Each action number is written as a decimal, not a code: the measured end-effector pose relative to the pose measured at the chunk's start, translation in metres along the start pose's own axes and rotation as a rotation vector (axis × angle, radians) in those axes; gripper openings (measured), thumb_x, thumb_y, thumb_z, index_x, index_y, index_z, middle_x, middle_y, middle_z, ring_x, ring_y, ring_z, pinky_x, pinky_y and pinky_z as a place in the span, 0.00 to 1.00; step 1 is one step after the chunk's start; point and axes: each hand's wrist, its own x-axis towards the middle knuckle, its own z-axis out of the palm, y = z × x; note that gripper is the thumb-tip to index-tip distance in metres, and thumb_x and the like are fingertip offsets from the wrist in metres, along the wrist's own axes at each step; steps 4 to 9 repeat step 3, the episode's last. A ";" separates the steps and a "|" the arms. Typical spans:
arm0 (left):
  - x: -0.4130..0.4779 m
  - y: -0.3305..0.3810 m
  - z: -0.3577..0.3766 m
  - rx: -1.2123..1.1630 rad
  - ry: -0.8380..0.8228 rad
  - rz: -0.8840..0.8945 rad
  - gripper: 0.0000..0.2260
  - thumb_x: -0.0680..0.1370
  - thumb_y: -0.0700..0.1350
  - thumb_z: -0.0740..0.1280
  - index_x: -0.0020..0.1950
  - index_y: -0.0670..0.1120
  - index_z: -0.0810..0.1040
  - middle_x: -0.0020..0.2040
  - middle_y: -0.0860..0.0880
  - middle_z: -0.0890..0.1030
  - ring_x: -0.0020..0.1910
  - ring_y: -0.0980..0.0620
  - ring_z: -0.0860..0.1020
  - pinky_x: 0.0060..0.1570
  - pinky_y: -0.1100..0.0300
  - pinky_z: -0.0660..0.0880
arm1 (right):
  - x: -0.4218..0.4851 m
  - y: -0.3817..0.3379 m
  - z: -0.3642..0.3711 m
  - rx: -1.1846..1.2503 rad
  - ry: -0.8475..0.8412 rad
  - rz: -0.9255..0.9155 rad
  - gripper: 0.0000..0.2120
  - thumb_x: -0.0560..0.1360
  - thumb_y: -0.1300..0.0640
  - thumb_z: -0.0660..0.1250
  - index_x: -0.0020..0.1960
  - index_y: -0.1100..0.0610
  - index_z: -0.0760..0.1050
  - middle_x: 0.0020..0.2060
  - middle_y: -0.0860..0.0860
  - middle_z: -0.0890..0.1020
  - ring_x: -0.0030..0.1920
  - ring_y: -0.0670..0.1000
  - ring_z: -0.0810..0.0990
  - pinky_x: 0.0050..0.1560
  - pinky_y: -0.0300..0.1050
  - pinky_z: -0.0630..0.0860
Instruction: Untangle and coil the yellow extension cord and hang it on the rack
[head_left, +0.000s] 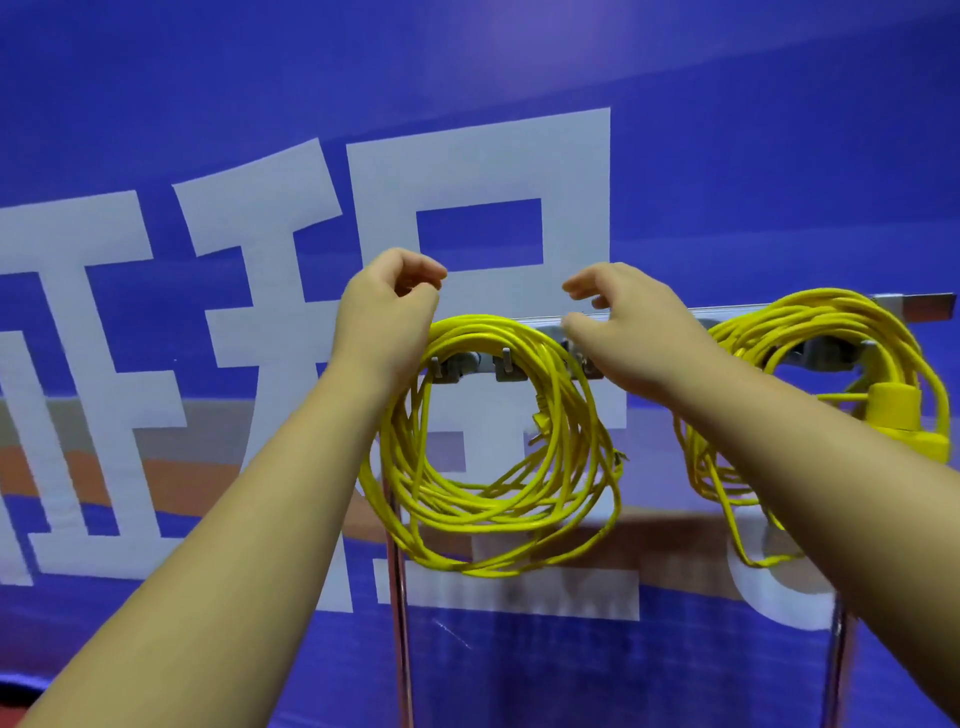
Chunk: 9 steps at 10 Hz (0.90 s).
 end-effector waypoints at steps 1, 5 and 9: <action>0.040 -0.003 0.021 -0.116 -0.109 -0.177 0.09 0.78 0.42 0.67 0.51 0.53 0.84 0.49 0.52 0.86 0.48 0.53 0.84 0.45 0.57 0.81 | 0.026 0.008 0.000 0.041 -0.011 0.076 0.19 0.79 0.51 0.66 0.70 0.49 0.76 0.65 0.45 0.80 0.63 0.49 0.78 0.57 0.45 0.71; 0.088 0.009 0.033 -0.167 -0.215 -0.488 0.06 0.76 0.48 0.69 0.49 0.55 0.86 0.48 0.49 0.87 0.50 0.45 0.86 0.53 0.44 0.83 | 0.077 0.001 -0.027 0.252 -0.056 0.271 0.14 0.80 0.51 0.66 0.65 0.45 0.78 0.58 0.40 0.83 0.49 0.43 0.82 0.43 0.43 0.77; 0.088 0.009 0.033 -0.167 -0.215 -0.488 0.06 0.76 0.48 0.69 0.49 0.55 0.86 0.48 0.49 0.87 0.50 0.45 0.86 0.53 0.44 0.83 | 0.077 0.001 -0.027 0.252 -0.056 0.271 0.14 0.80 0.51 0.66 0.65 0.45 0.78 0.58 0.40 0.83 0.49 0.43 0.82 0.43 0.43 0.77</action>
